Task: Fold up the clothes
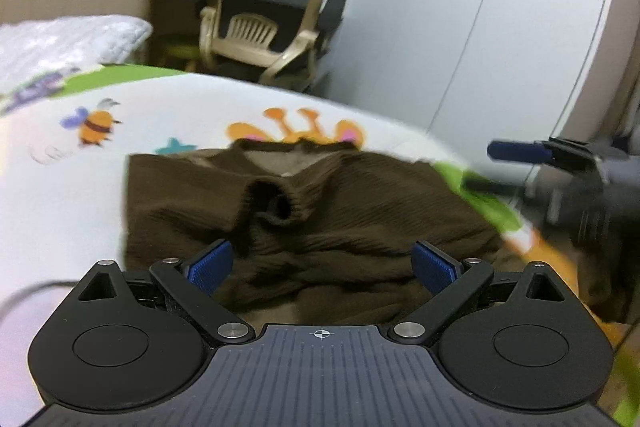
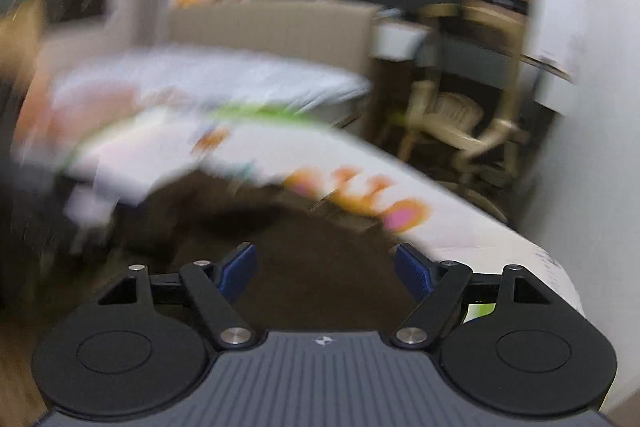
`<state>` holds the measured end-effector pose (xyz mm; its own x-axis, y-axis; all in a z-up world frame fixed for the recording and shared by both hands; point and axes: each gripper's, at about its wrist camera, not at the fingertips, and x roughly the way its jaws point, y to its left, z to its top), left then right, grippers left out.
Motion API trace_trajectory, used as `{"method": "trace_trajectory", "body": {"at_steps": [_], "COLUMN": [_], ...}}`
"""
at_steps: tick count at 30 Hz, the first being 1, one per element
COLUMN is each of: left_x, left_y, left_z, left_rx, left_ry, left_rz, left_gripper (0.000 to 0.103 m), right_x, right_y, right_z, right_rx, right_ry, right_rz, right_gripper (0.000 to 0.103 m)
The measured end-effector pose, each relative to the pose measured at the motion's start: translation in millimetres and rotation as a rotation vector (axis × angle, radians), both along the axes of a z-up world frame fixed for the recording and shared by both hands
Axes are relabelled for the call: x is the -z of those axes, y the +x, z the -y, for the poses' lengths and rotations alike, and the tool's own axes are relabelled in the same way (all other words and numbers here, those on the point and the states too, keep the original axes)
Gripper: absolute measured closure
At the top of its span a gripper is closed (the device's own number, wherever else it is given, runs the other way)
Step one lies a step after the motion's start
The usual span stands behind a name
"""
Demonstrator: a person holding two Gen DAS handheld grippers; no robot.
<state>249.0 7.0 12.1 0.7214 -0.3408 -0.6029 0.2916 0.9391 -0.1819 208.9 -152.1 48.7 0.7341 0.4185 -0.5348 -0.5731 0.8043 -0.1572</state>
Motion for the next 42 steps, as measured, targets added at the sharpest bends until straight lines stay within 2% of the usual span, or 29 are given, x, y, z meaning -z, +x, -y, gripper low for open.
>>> {"method": "trace_trajectory", "body": {"at_steps": [1,5,7,11,12,13,14,15,16,18,21,24,28,30,32,34,36,37,39,40,42], "left_x": [-3.4,-14.2,-17.6,-20.0,-20.4,-20.7,-22.2,-24.0,-25.8,-28.6,-26.7,-16.0,3.5,12.9,22.6,31.5,34.4,30.7,15.1,4.6,-4.3], "left_y": [0.3,-0.5,-0.7,0.2,-0.4,-0.9,-2.1,-3.6,-5.7,-9.1,-6.4,5.3,29.4,37.9,46.7,55.9,61.0,63.4,67.3,67.6,64.4], "left_z": [-1.3,-16.0,-25.3,-40.2,-42.3,-44.3,-46.4,-48.4,-47.7,-40.2,-9.8,34.3,86.9,105.2,116.9,122.0,120.4,117.1,107.6,104.4,107.2], "left_rx": [-0.015,-0.075,-0.095,-0.112,-0.115,-0.119,-0.118,-0.117,-0.097,-0.038,0.074,0.193,0.283,0.331,0.342,0.322,0.279,0.245,0.194,0.183,0.205], "left_ry": [0.045,0.166,0.195,0.205,0.203,0.201,0.194,0.184,0.18,0.185,0.222,0.248,0.25,0.282,0.322,0.353,0.382,0.376,0.288,0.238,0.187], "left_rz": [-0.005,-0.01,-0.003,-0.002,0.001,0.005,0.013,0.023,0.035,0.058,0.073,0.067,0.051,0.055,0.049,0.044,0.067,0.082,0.096,0.106,0.115], "left_gripper": [0.004,0.004,0.004,0.004,0.004,0.004,0.004,0.004,0.004,0.004,0.004,0.004,0.007,0.027,0.027,0.037,0.093,0.093,0.093,0.093,0.093], "right_x": [6.7,18.6,19.2,25.8,30.6,33.2,30.7,24.9,16.7,-8.5,-40.1,-58.1,-67.6,-66.2,-64.8,-63.3,-60.3,-58.9,-56.5,-55.6,-54.6], "right_y": [-0.8,6.1,11.0,32.4,39.5,45.3,49.0,51.4,52.4,48.5,40.4,28.3,10.0,6.1,2.3,-1.6,-2.5,-0.4,2.7,3.7,8.8], "right_z": [-11.4,-56.7,-79.2,-105.7,-106.3,-103.8,-95.6,-84.2,-70.0,-29.7,31.8,86.6,137.6,154.3,171.0,187.6,198.4,200.4,202.7,203.0,197.3], "right_rx": [-0.038,-0.125,-0.153,-0.136,-0.109,-0.088,-0.068,-0.046,-0.019,0.056,0.154,0.234,0.309,0.331,0.353,0.375,0.391,0.397,0.403,0.406,0.405], "right_ry": [-0.03,-0.093,-0.111,-0.084,-0.073,-0.053,-0.004,0.056,0.113,0.223,0.353,0.439,0.512,0.542,0.572,0.601,0.625,0.633,0.639,0.639,0.629], "right_rz": [-0.008,0.0,0.005,-0.089,-0.119,-0.142,-0.153,-0.159,-0.154,-0.088,-0.017,0.039,0.096,0.109,0.122,0.135,0.139,0.137,0.131,0.128,0.121], "right_gripper": [0.035,0.036,0.036,0.038,0.058,0.073,0.077,0.086,0.086,0.087,0.087,0.087,0.087,0.087,0.087,0.087,0.087,0.087,0.087,0.087,0.087]}}
